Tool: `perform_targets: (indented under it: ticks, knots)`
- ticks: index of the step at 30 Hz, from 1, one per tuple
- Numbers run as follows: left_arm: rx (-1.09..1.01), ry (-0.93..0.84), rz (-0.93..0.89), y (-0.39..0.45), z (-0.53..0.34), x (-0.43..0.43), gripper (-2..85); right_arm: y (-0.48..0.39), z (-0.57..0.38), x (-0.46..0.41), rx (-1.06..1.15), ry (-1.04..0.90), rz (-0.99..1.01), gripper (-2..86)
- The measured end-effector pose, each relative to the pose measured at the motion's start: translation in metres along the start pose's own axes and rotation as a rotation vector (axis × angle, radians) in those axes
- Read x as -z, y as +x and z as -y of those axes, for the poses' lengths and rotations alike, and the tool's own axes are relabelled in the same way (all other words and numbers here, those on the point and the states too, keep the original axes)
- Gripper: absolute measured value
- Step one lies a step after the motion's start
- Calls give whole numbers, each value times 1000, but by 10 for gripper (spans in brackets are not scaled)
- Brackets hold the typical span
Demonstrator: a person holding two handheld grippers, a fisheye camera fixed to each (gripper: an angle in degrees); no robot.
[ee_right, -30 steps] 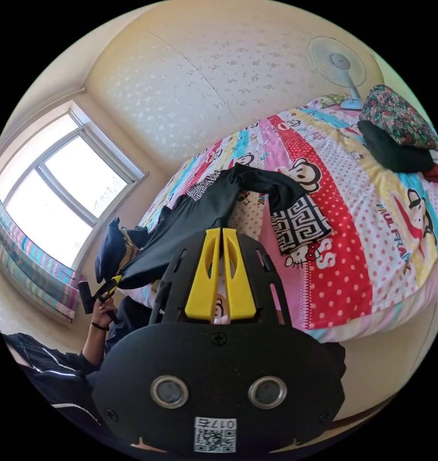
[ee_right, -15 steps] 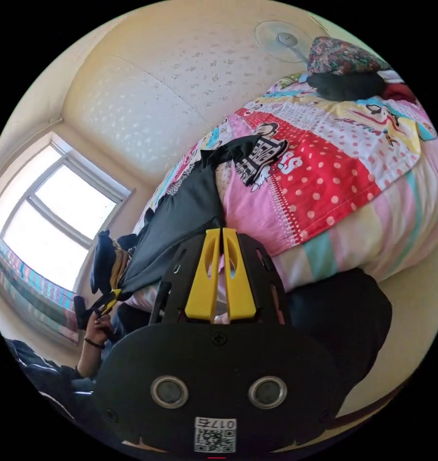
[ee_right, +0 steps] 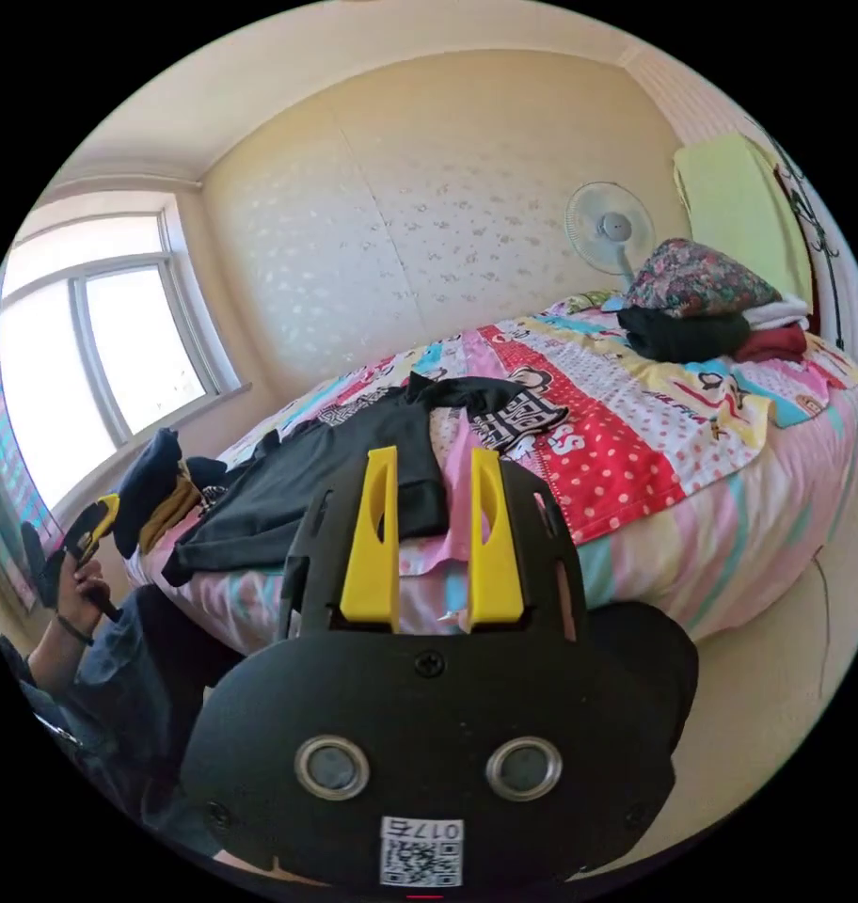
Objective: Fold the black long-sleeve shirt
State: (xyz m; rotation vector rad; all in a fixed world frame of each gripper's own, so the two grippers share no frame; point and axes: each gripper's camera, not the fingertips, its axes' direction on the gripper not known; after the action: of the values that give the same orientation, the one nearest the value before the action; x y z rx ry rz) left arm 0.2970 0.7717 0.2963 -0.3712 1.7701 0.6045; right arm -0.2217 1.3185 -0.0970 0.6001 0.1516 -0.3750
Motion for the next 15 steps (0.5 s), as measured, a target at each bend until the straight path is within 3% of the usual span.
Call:
perform_targets:
  ticks: [6,9,15]
  knots:
    - [-178,-205,21,43,-45,-67,9,-37,-2,-43,168,-186,-18,61]
    - [-89,-502,70,33,-57,-124,-4,-48,-5,-56,210,-241,-34,43]
    - [34,-456,-37,14,-58,-127,-9,-35,-3,-67,126,-284,43,28]
